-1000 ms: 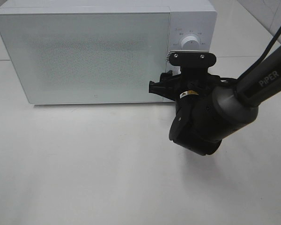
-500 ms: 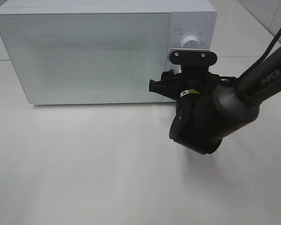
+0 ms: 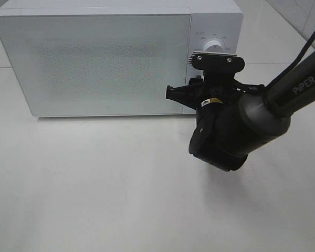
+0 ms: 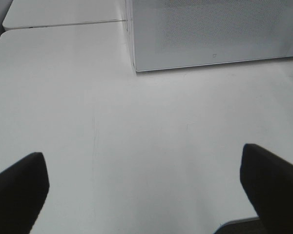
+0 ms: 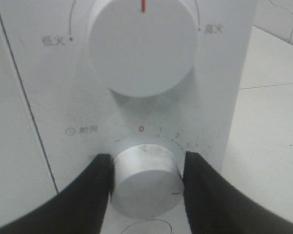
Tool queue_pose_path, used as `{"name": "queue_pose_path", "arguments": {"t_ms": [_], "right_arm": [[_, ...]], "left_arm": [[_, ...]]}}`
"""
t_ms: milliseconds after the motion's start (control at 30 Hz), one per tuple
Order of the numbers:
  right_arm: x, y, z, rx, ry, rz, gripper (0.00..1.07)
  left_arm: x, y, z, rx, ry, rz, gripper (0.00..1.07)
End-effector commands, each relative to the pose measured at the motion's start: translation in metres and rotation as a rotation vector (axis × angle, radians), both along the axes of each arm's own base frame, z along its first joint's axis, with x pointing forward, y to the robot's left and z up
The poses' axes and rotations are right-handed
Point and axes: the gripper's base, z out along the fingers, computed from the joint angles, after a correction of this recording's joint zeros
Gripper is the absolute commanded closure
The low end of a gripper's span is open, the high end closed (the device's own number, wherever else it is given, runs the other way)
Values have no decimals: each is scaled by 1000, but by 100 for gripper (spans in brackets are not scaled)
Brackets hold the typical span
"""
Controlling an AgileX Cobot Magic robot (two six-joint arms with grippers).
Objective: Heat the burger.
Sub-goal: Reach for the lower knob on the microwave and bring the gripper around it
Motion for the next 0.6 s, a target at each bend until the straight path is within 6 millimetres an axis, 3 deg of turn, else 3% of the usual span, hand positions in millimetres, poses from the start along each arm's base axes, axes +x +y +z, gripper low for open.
{"name": "queue_pose_path", "arguments": {"t_ms": [33, 367, 600], "right_arm": [[2, -7, 22, -6, -191, -75, 81], [3, -7, 20, 71, -183, -76, 80], [3, -6, 19, 100, -181, -75, 90]], "left_arm": [[-2, 0, 0, -10, -16, 5, 7], [-2, 0, 0, -10, -16, 5, 7], [-2, 0, 0, -10, -16, 5, 7]]}}
